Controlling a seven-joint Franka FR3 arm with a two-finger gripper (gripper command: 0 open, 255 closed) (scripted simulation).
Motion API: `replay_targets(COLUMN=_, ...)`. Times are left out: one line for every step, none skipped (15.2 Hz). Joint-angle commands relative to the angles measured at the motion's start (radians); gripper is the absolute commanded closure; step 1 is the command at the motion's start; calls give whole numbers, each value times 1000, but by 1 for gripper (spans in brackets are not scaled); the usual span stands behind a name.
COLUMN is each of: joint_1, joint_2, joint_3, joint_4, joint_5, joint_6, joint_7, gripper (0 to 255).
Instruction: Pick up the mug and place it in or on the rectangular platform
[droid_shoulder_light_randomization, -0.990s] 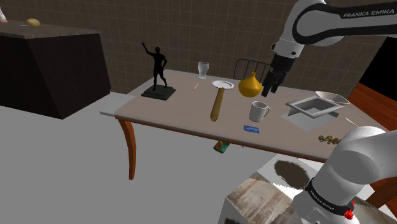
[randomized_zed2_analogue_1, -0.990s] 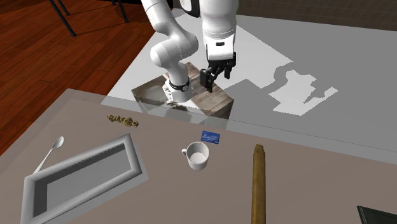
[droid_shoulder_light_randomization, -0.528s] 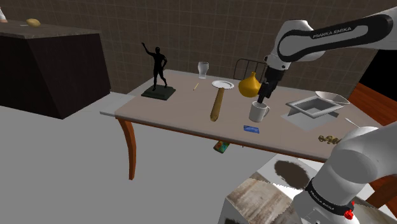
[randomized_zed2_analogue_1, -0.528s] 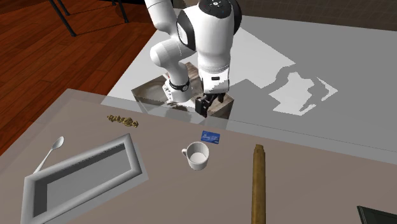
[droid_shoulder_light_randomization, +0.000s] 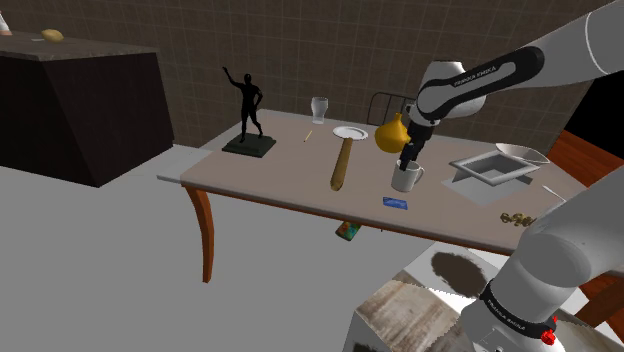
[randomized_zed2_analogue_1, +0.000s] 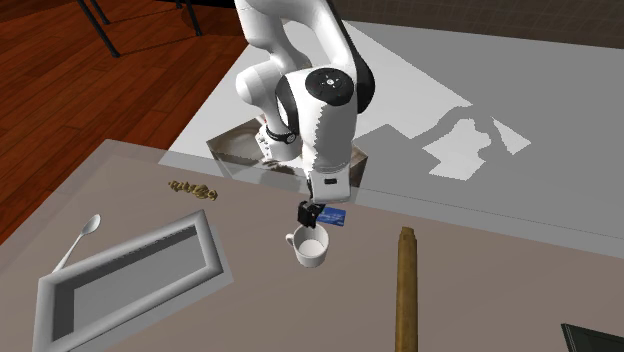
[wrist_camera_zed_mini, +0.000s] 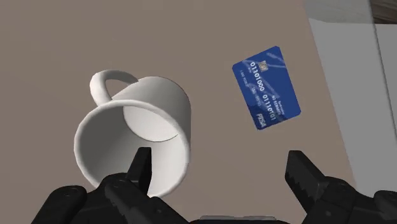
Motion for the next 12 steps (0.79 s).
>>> replay_targets(joint_1=-2, joint_2=78, joint_3=-18, joint_4=33, joint_5=-3, joint_6=52, joint_7=-34, gripper=0)
replay_targets(joint_1=-2, joint_2=91, joint_3=-21, joint_4=38, joint_5=-3, joint_6=61, joint_7=-40, gripper=0)
replay_targets(joint_1=-2, joint_2=100, joint_3=-23, joint_4=32, joint_5=-2, joint_6=75, joint_7=-42, gripper=0)
replay_targets(joint_1=-2, joint_2=109, joint_3=-24, joint_4=27, joint_5=0, joint_6=90, joint_7=-43, gripper=0)
replay_targets(joint_1=-2, joint_2=119, joint_3=-26, joint_4=22, joint_5=1, joint_6=105, joint_7=-45, gripper=0)
replay_targets(joint_1=-2, joint_2=129, joint_3=-27, joint_4=17, joint_5=3, joint_6=120, joint_7=-46, gripper=0)
replay_targets(joint_1=-1, joint_2=139, joint_3=-28, joint_4=12, joint_5=5, joint_6=135, joint_7=-48, gripper=0)
replay_targets(joint_1=-1, joint_2=150, joint_3=-30, joint_4=8, joint_5=7, joint_6=149, joint_7=-50, gripper=0)
replay_targets(joint_1=0, joint_2=167, joint_3=-32, joint_4=1, joint_5=11, joint_6=173, joint_7=-53, gripper=0)
replay_targets(joint_1=0, joint_2=167, joint_3=-32, joint_4=1, joint_5=11, joint_6=173, joint_7=-53, gripper=0)
replay_targets(joint_1=0, joint_2=167, joint_3=-32, joint_4=1, joint_5=11, joint_6=173, joint_7=-53, gripper=0)
replay_targets(joint_1=0, joint_2=167, joint_3=-32, joint_4=1, joint_5=11, joint_6=173, joint_7=-53, gripper=0)
